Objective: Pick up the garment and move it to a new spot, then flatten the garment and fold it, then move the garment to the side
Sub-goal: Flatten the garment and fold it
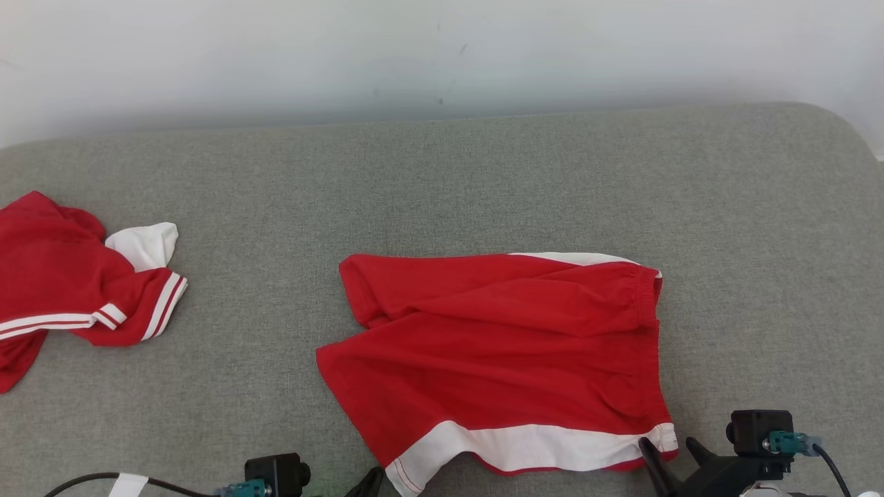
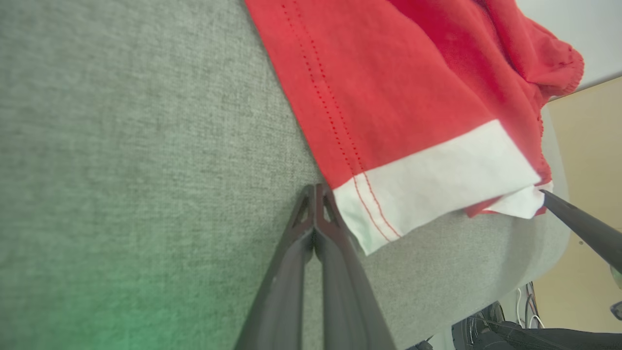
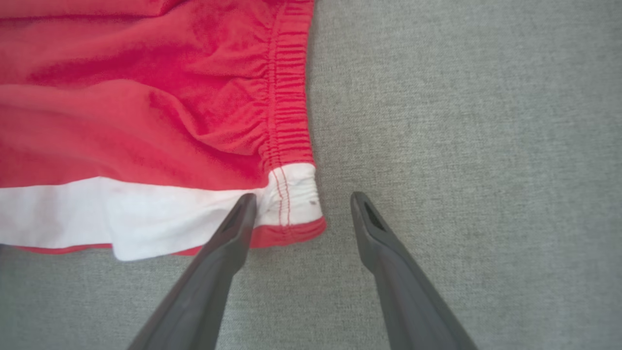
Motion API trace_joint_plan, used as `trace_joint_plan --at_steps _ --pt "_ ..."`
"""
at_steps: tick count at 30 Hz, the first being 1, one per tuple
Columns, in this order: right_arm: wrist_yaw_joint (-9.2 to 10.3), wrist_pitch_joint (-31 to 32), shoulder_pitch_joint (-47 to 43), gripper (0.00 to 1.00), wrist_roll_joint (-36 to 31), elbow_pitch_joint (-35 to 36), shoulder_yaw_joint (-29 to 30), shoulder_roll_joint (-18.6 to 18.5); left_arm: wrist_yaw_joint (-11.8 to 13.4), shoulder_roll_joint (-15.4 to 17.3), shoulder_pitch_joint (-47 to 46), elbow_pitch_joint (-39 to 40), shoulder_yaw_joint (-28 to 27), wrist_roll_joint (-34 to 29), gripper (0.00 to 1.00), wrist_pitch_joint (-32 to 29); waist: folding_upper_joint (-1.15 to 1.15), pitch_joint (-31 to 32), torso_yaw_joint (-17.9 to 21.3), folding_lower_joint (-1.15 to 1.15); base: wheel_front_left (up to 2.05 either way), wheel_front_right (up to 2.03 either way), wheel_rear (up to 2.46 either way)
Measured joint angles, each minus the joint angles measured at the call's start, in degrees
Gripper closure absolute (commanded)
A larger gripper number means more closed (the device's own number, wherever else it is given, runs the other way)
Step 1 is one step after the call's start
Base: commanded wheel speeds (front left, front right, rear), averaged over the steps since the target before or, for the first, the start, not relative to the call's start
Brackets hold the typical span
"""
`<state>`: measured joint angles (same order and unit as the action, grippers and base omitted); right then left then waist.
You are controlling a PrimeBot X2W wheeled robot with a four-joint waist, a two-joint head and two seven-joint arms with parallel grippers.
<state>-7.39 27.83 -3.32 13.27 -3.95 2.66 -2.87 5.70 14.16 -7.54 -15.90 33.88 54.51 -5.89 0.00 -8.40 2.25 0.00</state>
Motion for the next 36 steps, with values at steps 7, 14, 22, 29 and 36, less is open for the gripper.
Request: trace_joint_plan --at_steps 7,14,22,29,36 --pt "0.0 1.4 -0.9 0.0 -1.4 2.9 1.8 0.0 -0.1 0.1 0.0 -0.3 0.1 0.0 1.0 0.1 0.0 0.2 -0.1 0.0 0.0 0.0 0.0" --pt "0.0 2.3 -1.7 0.03 -1.8 5.4 3.8 0.0 -0.2 0.1 -0.1 -0.6 0.3 0.0 1.0 0.1 0.0 0.4 -0.3 0.0 0.0 0.0 0.0" --pt "0.0 3.9 -2.6 0.13 -2.4 5.3 3.9 0.0 -0.6 0.0 -0.1 -1.1 0.6 0.1 1.0 0.2 0.0 0.5 -0.5 0.0 0.0 0.0 0.0" --pt "0.0 3.9 -0.9 0.29 -2.3 2.4 1.6 0.0 -0.7 -0.1 -0.6 -1.4 1.0 0.1 1.0 0.2 0.0 0.3 -1.1 0.0 0.0 0.0 0.0" --pt "0.0 3.6 0.5 0.65 -2.4 -0.2 0.8 0.0 -1.0 -0.1 -0.7 -1.6 1.1 0.2 1.0 0.2 0.0 0.0 -1.8 0.0 0.0 0.0 0.0"
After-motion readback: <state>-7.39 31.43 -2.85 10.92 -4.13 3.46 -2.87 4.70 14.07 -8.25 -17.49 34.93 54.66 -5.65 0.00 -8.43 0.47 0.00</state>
